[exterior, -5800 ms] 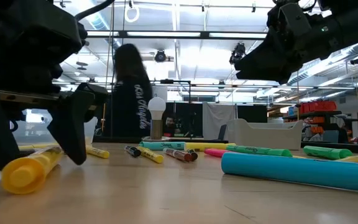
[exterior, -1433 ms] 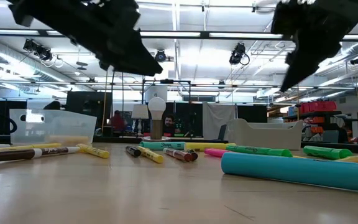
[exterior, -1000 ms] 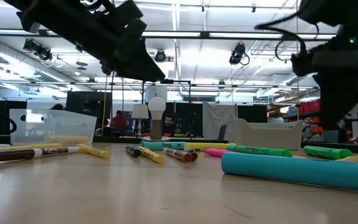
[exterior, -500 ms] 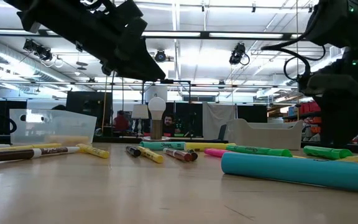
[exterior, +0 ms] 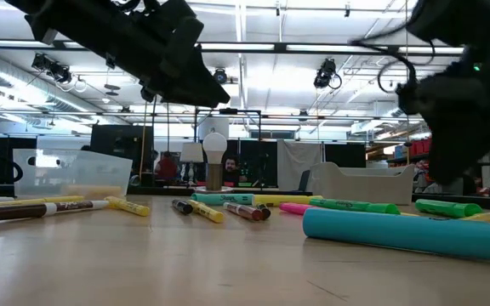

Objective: Pick & Place Markers
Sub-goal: Put the yellow pen into the gray bin

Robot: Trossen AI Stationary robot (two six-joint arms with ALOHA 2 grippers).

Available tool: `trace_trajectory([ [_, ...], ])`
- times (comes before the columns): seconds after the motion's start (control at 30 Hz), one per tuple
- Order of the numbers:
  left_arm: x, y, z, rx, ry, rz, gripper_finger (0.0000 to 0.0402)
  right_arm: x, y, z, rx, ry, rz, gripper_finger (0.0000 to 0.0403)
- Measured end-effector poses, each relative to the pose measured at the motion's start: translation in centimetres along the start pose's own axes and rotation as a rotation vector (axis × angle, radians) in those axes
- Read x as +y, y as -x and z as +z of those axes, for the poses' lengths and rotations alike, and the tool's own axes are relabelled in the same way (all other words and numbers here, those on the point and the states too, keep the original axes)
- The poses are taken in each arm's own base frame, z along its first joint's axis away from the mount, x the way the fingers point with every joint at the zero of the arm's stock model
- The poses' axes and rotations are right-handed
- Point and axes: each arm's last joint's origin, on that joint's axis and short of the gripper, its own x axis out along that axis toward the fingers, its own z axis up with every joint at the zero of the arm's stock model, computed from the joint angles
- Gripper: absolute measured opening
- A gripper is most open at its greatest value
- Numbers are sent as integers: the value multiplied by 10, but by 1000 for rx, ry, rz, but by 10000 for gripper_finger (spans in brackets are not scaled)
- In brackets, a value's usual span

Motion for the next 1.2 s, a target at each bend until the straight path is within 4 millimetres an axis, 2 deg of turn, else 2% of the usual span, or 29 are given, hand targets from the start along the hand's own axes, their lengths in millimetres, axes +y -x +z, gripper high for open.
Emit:
trace_trajectory([
  [0.13, 0, 0, 0, -1, 1, 0, 177, 21, 2, 8, -37, 126, 247, 230],
  [0.3, 0, 0, 0, -1, 1, 0, 177, 36, 1, 9, -30, 488, 461, 226],
  [0.47, 0, 0, 0, -2, 1, -1, 177, 35, -6, 3, 8, 854, 504, 214],
  [0.73, 0, 0, 1, -5, 5, -2, 177, 38, -28, -10, 61, 1199, 485, 178],
  [0.9, 0, 0, 1, -5, 5, -2, 177, 43, -25, -9, 26, 1214, 420, 151],
  [1.03, 0, 0, 1, -6, 6, -2, 177, 61, 2, 2, 20, 1082, 436, 131],
  [1.2, 0, 0, 1, -10, 10, -4, 177, 69, 27, 0, 208, 944, 414, 105],
])
